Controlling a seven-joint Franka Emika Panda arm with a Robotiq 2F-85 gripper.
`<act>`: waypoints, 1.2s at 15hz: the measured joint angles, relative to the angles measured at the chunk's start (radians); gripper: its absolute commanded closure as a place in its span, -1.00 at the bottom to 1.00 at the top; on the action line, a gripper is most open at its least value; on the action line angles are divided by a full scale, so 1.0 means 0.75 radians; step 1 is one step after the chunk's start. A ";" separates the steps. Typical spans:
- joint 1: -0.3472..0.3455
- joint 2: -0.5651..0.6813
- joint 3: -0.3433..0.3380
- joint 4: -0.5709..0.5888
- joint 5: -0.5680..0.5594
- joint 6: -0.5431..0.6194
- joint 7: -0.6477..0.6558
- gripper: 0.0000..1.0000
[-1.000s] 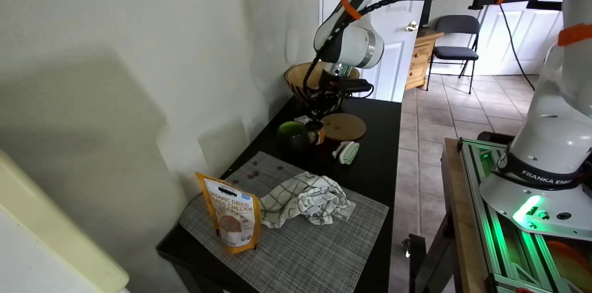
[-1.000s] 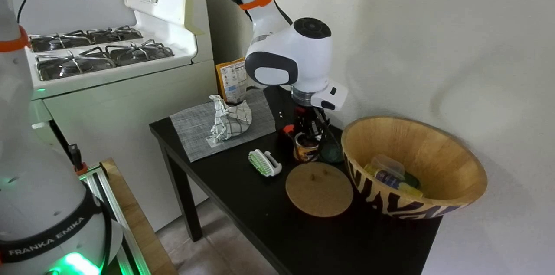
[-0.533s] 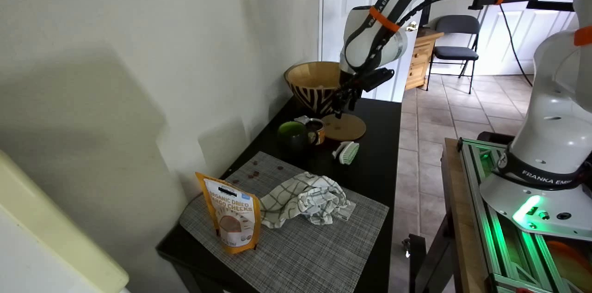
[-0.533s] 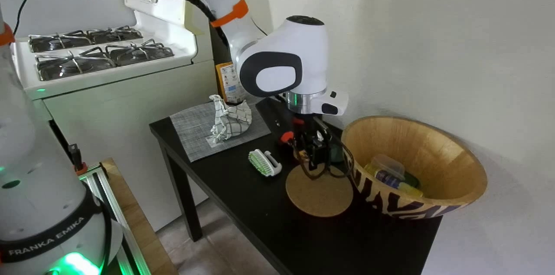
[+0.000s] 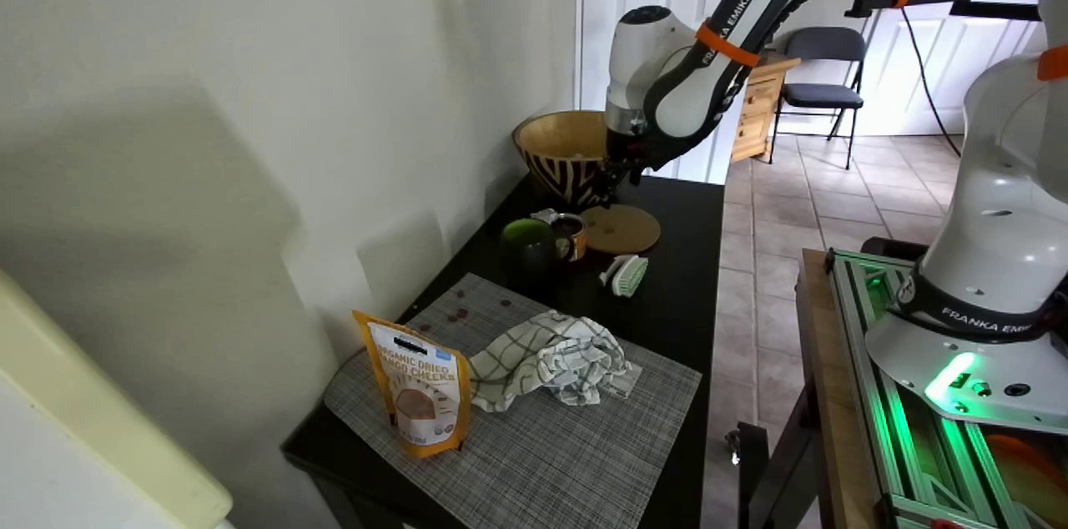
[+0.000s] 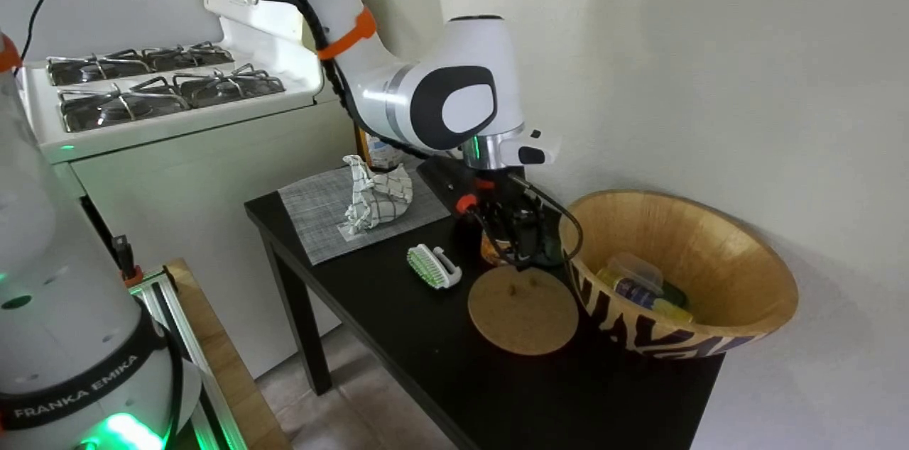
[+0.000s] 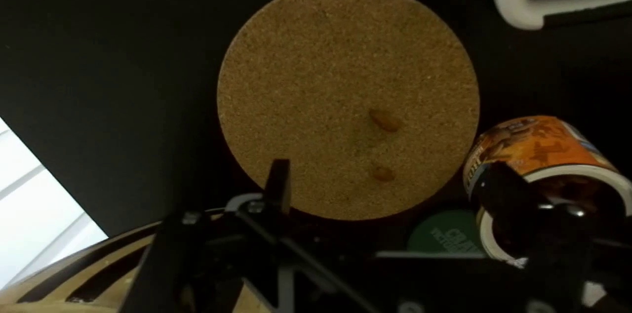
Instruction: Put the yellow tin upright and then pick its content from the chopping board and put then in the tin
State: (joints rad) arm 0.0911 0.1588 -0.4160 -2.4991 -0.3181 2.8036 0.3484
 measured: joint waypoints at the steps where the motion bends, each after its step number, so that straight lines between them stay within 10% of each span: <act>1: -0.002 0.000 0.001 0.000 -0.042 0.000 0.057 -1.00; 11: -0.088 0.088 0.032 -0.033 -0.059 0.204 0.254 -0.86; 18: -0.030 0.213 -0.039 -0.031 0.068 0.319 0.270 -0.28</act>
State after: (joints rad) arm 0.0687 0.3184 -0.4454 -2.5223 -0.2669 3.0427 0.5506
